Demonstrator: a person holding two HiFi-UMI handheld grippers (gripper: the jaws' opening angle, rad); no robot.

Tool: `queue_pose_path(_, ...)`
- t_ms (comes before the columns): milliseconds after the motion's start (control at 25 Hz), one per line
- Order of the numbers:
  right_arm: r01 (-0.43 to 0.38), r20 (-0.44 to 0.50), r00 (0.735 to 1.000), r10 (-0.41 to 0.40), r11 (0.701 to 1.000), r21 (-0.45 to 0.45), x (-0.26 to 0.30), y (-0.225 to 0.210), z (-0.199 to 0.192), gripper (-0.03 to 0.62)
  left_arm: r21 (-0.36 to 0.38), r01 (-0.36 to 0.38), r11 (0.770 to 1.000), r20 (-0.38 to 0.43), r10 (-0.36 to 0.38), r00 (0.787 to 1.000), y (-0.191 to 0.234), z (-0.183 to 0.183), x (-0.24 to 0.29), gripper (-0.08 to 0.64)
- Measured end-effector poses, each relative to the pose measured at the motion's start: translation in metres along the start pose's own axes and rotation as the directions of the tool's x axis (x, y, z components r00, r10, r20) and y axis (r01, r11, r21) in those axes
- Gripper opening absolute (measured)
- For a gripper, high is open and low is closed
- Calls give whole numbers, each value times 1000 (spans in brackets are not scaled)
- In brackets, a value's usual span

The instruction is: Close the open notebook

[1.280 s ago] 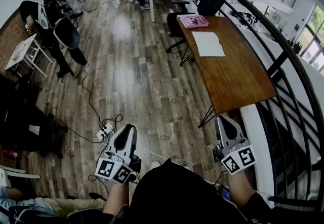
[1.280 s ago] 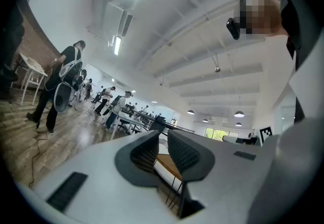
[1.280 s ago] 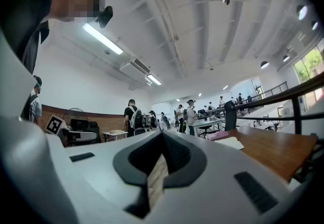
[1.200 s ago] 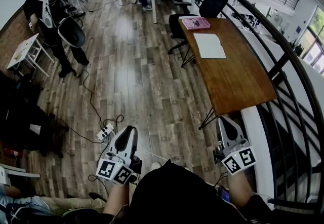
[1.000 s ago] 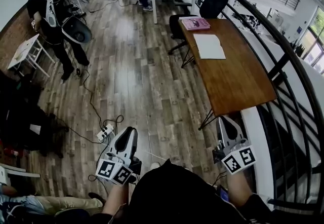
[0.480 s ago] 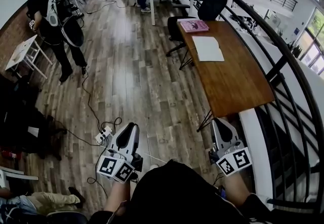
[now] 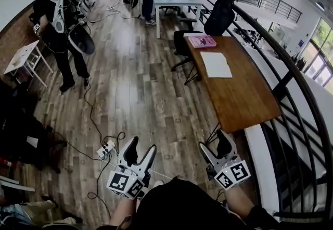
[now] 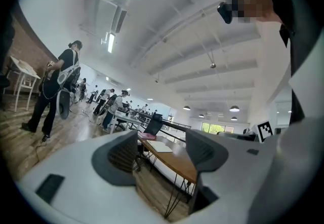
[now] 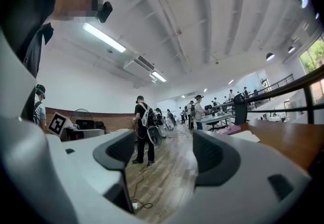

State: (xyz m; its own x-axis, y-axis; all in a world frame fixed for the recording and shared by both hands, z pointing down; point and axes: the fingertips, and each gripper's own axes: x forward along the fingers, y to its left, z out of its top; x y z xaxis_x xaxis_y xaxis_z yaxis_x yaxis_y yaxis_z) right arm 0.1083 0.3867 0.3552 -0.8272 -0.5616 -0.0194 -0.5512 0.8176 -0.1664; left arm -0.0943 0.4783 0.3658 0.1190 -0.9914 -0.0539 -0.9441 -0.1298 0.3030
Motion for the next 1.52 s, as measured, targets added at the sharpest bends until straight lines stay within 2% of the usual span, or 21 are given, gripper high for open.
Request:
queue_pose_path(240, 55, -8, 998, -56, 998, -26, 7, 19, -6, 354, 46, -3, 999, 13, 2, 1000, 23, 11, -14, 307)
queue_pose_path(360, 86, -18, 996, -86, 996, -10, 10, 25, -10, 352, 18, -5, 1000, 9, 5, 1000, 38, 10, -20, 307)
queue_pose_path(520, 89, -34, 995, -90, 996, -30, 12, 38, -13, 323, -26, -26, 999, 11, 27, 1000, 55, 8, -25, 307)
queue_pose_path(720, 82, -26, 996, -83, 997, -8, 24, 38, -12, 304, -12, -21, 1000, -18, 21, 1000, 63, 6, -17, 305)
queue_pose_path(960, 31, 8, 999, -31, 999, 8, 63, 12, -8, 290, 20, -51, 998, -3, 51, 999, 73, 12, 12, 305)
queue_pose_path(1200, -47, 14, 999, 46, 997, 59, 124, -32, -4, 287, 40, -120, 992, 18, 119, 993, 89, 23, 53, 305)
queue_pose_path(1400, -127, 18, 992, 126, 990, 58, 161, -60, -2, 280, 65, -157, 985, 20, 156, 988, 100, 21, 98, 305)
queue_pose_path(1520, -142, 24, 990, 141, 988, 64, 177, -88, 6, 276, 93, -164, 982, 7, 164, 986, 97, 17, 134, 305)
